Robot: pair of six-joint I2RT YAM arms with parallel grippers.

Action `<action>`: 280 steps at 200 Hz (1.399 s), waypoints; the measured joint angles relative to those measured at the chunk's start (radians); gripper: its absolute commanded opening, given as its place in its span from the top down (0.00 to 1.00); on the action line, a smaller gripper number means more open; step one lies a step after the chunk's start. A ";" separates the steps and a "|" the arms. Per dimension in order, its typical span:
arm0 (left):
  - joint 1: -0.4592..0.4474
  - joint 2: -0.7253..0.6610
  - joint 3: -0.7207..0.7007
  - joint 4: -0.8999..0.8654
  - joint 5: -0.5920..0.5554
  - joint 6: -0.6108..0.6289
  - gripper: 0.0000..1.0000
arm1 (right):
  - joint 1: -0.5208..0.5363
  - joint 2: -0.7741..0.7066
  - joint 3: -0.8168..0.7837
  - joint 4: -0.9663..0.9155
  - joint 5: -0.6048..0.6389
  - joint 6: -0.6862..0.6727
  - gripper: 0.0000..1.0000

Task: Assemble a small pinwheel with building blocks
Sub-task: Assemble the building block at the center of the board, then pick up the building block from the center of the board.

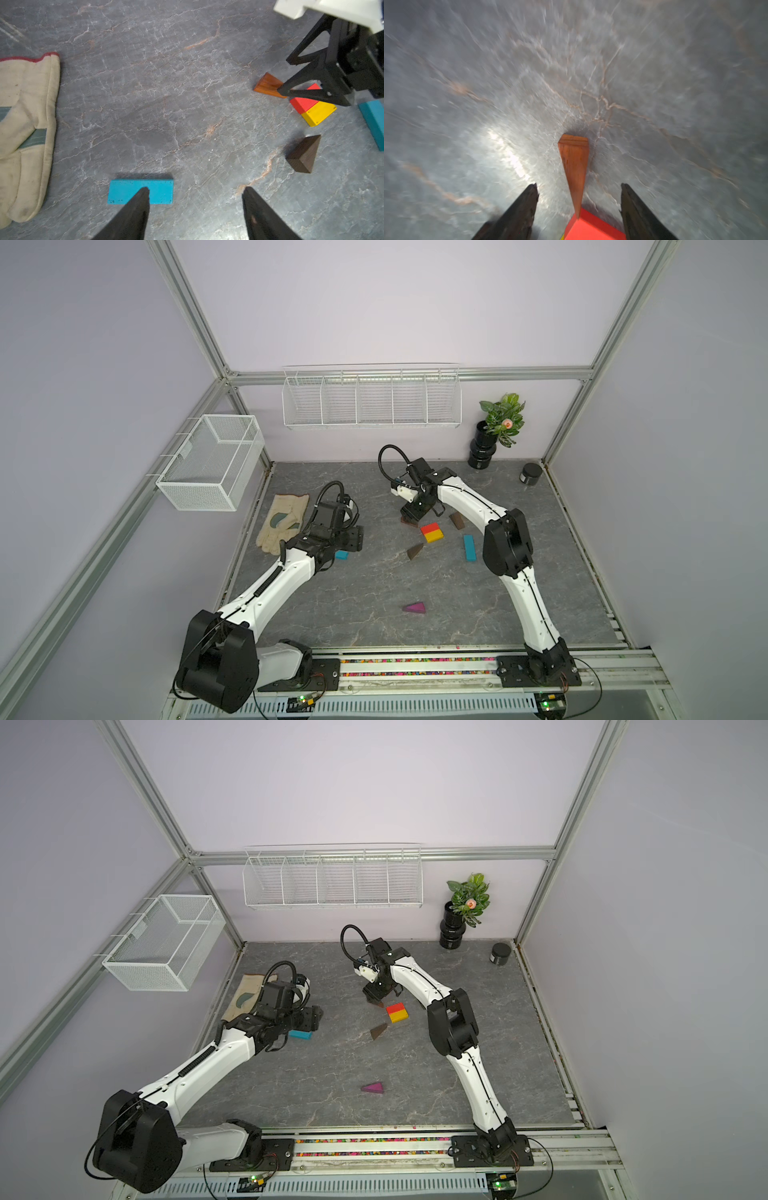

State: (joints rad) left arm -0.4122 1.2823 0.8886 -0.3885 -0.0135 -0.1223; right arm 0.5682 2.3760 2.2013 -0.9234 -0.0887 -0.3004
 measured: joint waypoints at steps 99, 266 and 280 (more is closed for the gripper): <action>-0.092 0.132 0.141 -0.005 0.092 -0.001 0.27 | -0.201 -0.270 -0.299 0.069 0.022 0.128 0.24; -0.286 0.536 0.509 -0.067 0.166 -0.036 0.25 | -0.294 -0.117 -0.410 0.169 0.012 0.225 0.72; -0.299 0.579 0.565 -0.088 0.170 -0.042 0.25 | -0.299 -0.117 -0.410 0.181 -0.020 0.241 0.73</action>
State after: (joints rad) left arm -0.7109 1.8618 1.4532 -0.4763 0.1562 -0.1646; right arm 0.2695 2.2593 1.7912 -0.7425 -0.1085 -0.0593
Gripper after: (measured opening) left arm 0.747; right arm 0.324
